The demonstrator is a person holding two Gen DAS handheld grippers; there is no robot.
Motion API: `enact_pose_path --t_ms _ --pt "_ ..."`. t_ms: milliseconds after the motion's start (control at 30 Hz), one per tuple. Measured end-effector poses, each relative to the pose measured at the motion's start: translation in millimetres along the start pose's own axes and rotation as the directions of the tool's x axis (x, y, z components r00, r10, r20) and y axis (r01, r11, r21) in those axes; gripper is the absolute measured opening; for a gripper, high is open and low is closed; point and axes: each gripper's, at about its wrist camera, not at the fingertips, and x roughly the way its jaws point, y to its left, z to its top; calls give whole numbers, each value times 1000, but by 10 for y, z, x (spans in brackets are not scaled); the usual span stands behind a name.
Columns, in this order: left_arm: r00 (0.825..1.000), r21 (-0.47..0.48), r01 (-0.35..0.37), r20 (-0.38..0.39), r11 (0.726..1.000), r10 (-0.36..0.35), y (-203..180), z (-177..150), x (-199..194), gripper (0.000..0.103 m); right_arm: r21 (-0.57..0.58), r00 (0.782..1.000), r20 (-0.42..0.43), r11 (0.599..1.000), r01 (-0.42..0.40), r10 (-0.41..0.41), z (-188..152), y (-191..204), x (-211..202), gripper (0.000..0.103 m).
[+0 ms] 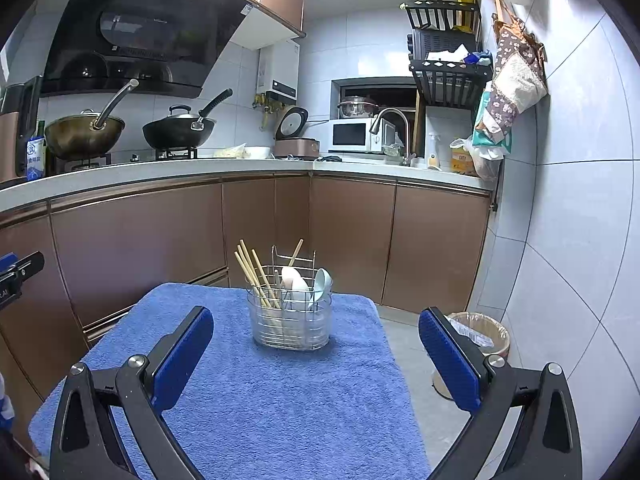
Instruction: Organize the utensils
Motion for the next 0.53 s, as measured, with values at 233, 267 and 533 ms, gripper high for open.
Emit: enact_pose_path --t_ms 233,267,533 --pt "1000 -1 3 9 1000 -3 -11 5 -25 67 1 1000 0 1000 1 -1 -1 -4 -2 103" --pt "1000 -1 3 10 1000 -3 -13 6 -25 67 1 1000 0 1000 1 -1 -2 -8 -3 103" --pt "1000 -2 2 12 1000 -2 -22 1 -35 67 0 1000 0 1000 2 -2 -5 -15 -4 103"
